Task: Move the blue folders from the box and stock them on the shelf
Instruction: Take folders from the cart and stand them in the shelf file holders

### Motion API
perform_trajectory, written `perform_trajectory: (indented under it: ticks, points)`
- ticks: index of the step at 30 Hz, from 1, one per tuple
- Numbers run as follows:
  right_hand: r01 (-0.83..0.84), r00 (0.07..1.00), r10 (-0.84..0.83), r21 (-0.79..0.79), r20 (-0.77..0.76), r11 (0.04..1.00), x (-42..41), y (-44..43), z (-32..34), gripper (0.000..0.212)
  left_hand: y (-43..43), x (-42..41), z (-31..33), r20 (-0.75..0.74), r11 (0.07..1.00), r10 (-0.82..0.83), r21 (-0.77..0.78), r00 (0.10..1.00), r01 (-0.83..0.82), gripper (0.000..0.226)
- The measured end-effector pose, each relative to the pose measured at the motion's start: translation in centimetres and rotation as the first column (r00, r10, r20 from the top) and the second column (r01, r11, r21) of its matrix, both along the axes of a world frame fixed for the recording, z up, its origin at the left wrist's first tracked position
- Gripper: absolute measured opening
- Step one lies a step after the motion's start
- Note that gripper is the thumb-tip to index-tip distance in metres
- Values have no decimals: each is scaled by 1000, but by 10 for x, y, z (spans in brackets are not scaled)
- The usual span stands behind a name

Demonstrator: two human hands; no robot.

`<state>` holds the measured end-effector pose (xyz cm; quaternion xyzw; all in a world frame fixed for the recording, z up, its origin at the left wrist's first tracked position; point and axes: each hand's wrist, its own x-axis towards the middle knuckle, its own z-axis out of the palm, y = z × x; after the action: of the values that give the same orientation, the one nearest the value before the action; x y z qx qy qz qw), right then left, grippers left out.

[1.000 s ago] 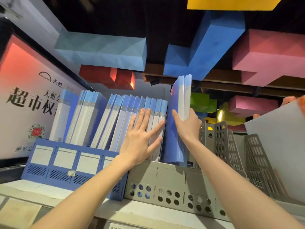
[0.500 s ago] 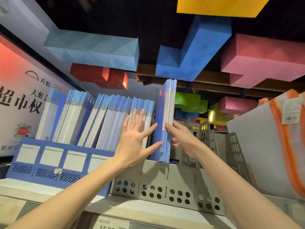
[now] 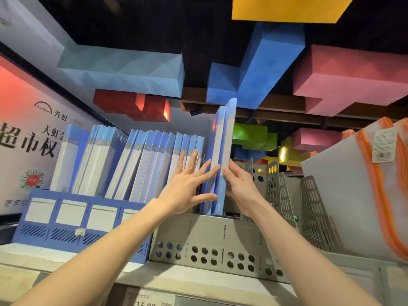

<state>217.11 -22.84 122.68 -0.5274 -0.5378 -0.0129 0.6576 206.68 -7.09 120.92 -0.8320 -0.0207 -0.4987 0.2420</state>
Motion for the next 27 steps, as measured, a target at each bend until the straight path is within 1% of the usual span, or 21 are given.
perform_trajectory:
  ticks: [2,5,8,10,12,15,18,20,24,26,27]
  points:
    - [18,1000,-17,13,-2,1000,-1,5,-4,41,4,3,-2,41,999,-6,34,999,4,81]
    - [31,1000,-30,-26,3,999,1,10,-12,39,7,2,-3,81,998,-64,15,995,63,66]
    - [-8,1000,6,-60,-28,998,0,10,-21,34,7,1,-10,63,992,-125,-1,990,125,59]
    - [-6,999,3,-93,-34,996,2,11,-25,31,5,0,-16,50,981,-183,-56,982,185,56]
    - [-4,999,-2,-163,-33,987,4,8,-27,30,5,-2,-21,59,967,-232,-96,971,237,50]
    - [-32,999,24,-308,-30,951,3,1,-29,32,8,-4,-30,89,959,-260,-93,962,268,41]
    - [-40,999,27,-360,-41,932,1,-4,-29,28,10,-3,-37,113,955,-269,-102,957,280,37]
    - [-12,1000,8,-369,-14,929,-3,-6,-28,27,10,-4,-38,138,948,-280,-114,950,296,36]
    - [-9,998,-8,-293,-55,956,-6,0,-31,34,8,-7,-40,101,951,-259,-145,961,272,61]
    - [11,999,-21,-287,-31,958,-7,2,-34,43,8,-6,-43,99,944,-271,-169,957,285,60]
    - [22,999,-31,-275,-26,961,-8,2,-35,41,7,-6,-44,111,936,-283,-186,953,300,59]
